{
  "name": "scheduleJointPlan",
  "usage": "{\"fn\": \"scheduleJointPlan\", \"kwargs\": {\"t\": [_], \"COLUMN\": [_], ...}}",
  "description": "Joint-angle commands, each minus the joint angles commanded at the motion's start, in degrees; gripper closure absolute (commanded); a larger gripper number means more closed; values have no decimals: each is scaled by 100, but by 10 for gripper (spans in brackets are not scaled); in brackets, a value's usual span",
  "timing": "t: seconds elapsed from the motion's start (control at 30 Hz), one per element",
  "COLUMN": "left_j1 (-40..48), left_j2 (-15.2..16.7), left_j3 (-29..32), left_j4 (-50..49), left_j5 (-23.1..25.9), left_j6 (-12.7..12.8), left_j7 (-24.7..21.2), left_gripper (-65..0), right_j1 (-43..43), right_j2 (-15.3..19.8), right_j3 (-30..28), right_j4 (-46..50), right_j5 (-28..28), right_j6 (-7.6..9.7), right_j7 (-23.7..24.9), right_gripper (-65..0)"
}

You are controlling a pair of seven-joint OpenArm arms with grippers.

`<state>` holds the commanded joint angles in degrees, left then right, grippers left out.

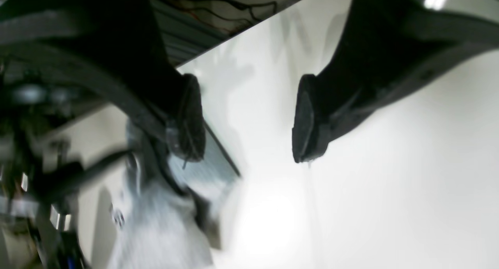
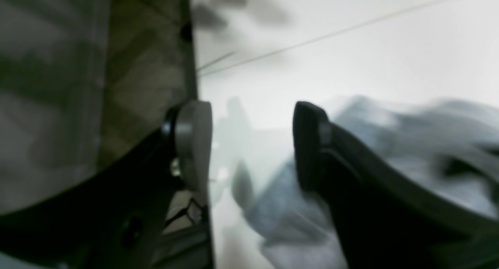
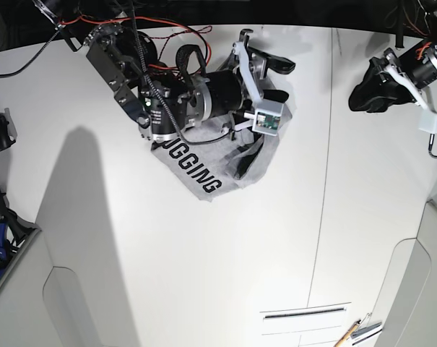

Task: Fold the T-shirt properly
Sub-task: 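Fold the held end with the right gripper over onto the bundle, then press and square the folded shirt with both grippers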

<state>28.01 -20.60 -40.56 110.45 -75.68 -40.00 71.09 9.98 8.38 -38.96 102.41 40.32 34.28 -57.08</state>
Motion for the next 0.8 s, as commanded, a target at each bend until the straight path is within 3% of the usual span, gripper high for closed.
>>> {"fn": "scheduleJointPlan", "kwargs": {"t": [0.13, 0.27, 0.33, 0.43, 0.6, 0.7, 0.8], "left_j1": [0, -4, -4, -2, -7, -7, -7], "left_j2": [-166, -195, -195, -195, -195, -195, -195], "left_j3": [-308, -306, -306, -306, -306, -306, -295], "left_j4": [0, 0, 0, 0, 0, 0, 0], "left_j5": [-42, -168, -168, -166, -168, -238, -345], "left_j6": [0, 0, 0, 0, 0, 0, 0], "left_j7": [7, 11, 11, 11, -15, -17, -15], "left_gripper": [-390, -390, -390, -390, -390, -390, -390], "right_j1": [2, 15, 15, 15, 13, 15, 15], "right_j2": [-173, -546, -645, -649, -627, -616, -619], "right_j3": [37, 861, 1558, 2706, 4350, 4599, 4426], "right_j4": [111, 144, 144, 144, 46, -437, -1237], "right_j5": [-70, -400, -433, -431, -431, -431, -295], "right_j6": [-2, -109, -111, -111, -109, -109, -109], "right_j7": [219, 232, 269, 352, 439, 501, 691], "right_gripper": [-328, -307, -210, 0, 0, 0, 0]}}
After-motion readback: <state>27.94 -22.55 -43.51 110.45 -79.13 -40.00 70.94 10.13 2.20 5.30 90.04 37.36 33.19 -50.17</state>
